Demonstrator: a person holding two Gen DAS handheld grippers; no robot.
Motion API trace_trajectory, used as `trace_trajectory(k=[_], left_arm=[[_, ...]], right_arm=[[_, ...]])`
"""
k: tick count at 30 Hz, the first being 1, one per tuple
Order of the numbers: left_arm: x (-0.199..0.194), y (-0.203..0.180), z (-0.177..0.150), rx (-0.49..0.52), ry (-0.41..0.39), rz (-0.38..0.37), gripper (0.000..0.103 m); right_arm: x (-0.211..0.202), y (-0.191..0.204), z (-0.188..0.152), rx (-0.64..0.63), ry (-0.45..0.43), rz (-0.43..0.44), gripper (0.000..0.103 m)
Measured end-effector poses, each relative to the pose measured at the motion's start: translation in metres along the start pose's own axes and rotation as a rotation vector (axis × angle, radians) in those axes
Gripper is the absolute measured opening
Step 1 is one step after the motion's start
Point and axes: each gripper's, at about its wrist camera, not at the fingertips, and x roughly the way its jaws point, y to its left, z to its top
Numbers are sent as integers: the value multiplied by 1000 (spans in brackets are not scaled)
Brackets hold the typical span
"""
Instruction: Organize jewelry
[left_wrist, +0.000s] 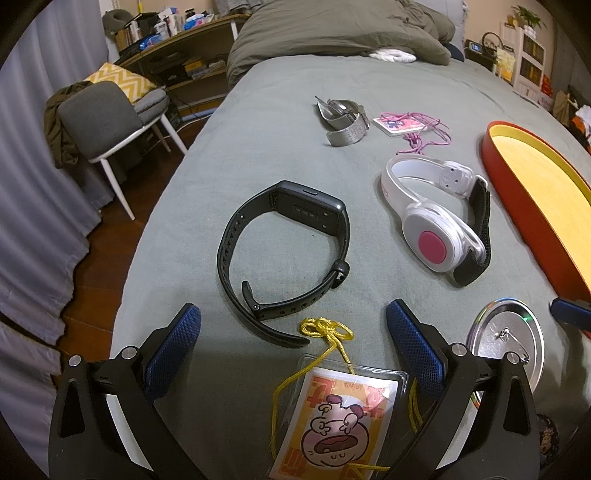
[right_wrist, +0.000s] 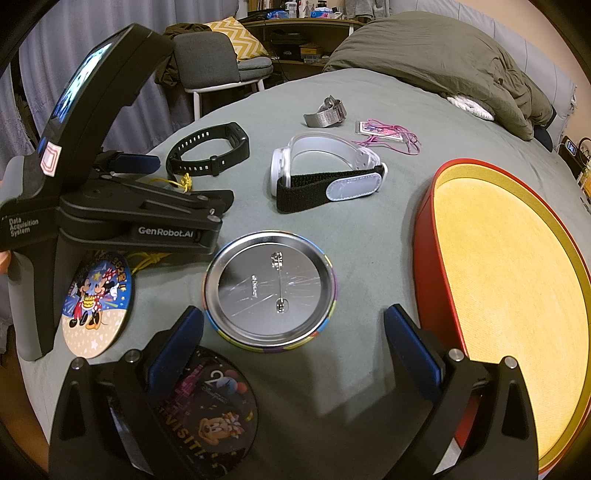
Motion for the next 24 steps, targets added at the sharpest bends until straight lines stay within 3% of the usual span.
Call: trace_trajectory(k=[24], left_arm=[[-1, -1, -1, -2, 0, -3, 98]], right_arm=[[-1, 0, -1, 0, -3, -2, 95]])
